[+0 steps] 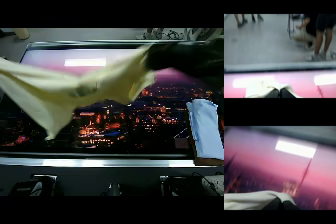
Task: Fold the shirts.
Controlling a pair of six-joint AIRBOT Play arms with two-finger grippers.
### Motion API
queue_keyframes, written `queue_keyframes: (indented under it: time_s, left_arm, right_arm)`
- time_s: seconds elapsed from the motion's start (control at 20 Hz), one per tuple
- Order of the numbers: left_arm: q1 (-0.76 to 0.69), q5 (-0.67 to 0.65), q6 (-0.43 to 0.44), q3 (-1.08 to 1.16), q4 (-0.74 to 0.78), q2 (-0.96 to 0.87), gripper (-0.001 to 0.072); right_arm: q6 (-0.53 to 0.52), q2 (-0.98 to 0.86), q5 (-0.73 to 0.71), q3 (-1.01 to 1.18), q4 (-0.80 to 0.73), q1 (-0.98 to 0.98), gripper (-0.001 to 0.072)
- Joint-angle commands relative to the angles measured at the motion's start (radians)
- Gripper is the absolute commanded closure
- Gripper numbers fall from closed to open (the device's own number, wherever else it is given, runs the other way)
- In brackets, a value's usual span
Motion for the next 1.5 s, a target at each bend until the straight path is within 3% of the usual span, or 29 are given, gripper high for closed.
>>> queue_keyframes:
  time_s: [0.0,0.15,0.35,0.45,0.55,0.65,0.8,0.9,0.95,1.15,1.25,1.3,1.35,1.4,1.45]
  left_arm:
    - [0.001,-0.023,-0.109,0.379,0.012,0.002,0.0681]
    - [0.001,-0.066,-0.137,0.45,0.009,0.013,0.0681]
    - [0.001,-0.233,-0.136,0.418,0.014,-0.033,0.0681]
    - [0.001,-0.248,-0.103,0.356,0.028,-0.085,0.0681]
    - [0.001,-0.246,-0.085,0.277,0.035,-0.161,0.0681]
    - [-0.002,-0.241,-0.083,0.181,0.035,-0.264,0.0681]
    - [-0.002,-0.133,-0.052,0.024,0.035,-0.45,0.068]
    - [-0.002,-0.079,-0.053,-0.037,0.035,-0.587,0.068]
    - [-0.005,-0.079,-0.053,-0.042,0.034,-0.655,0.068]
    - [-0.046,-0.027,-0.053,-0.042,-0.031,-0.89,0.068]
    - [-0.071,-0.039,-0.053,-0.042,-0.074,-0.95,0.0676]
    - [-0.081,-0.062,-0.054,-0.042,-0.086,-0.96,0.0581]
    - [-0.084,-0.107,-0.052,-0.032,-0.085,-0.959,0.0491]
    - [-0.073,-0.197,-0.053,0.009,-0.061,-0.959,0.0319]
    - [-0.053,-0.299,-0.054,0.065,-0.029,-0.959,0.0034]
  right_arm:
    - [0.095,0.202,0.014,0.265,-0.269,0.002,0.069]
    - [0.094,0.266,0.107,0.265,-0.304,0.002,0.0689]
    - [0.082,0.21,0.257,0.265,-0.35,0.002,0.0688]
    - [0.028,0.122,0.357,0.264,-0.353,0.002,0.0688]
    - [0.043,-0.011,0.489,0.262,-0.364,0.002,0.0688]
    - [0.071,-0.161,0.529,0.214,-0.378,0.001,0.0686]
    - [0.192,-0.37,0.313,0.051,-0.404,-0.019,0.0687]
    - [0.377,-0.513,0.183,0.002,-0.356,-0.102,0.0687]
    - [0.415,-0.58,0.142,0.002,-0.297,-0.148,0.0687]
    - [0.408,-0.731,0.033,0.002,-0.034,-0.253,0.0686]
    - [0.407,-0.762,0.021,0.002,0.027,-0.26,0.0686]
    - [0.401,-0.764,0.018,0.002,0.04,-0.258,0.0631]
    - [0.368,-0.758,0.028,0.01,0.06,-0.26,0.0423]
    - [0.309,-0.742,0.066,0.028,0.07,-0.267,0.0174]
    - [0.259,-0.721,0.12,0.052,0.069,-0.28,0.0146]
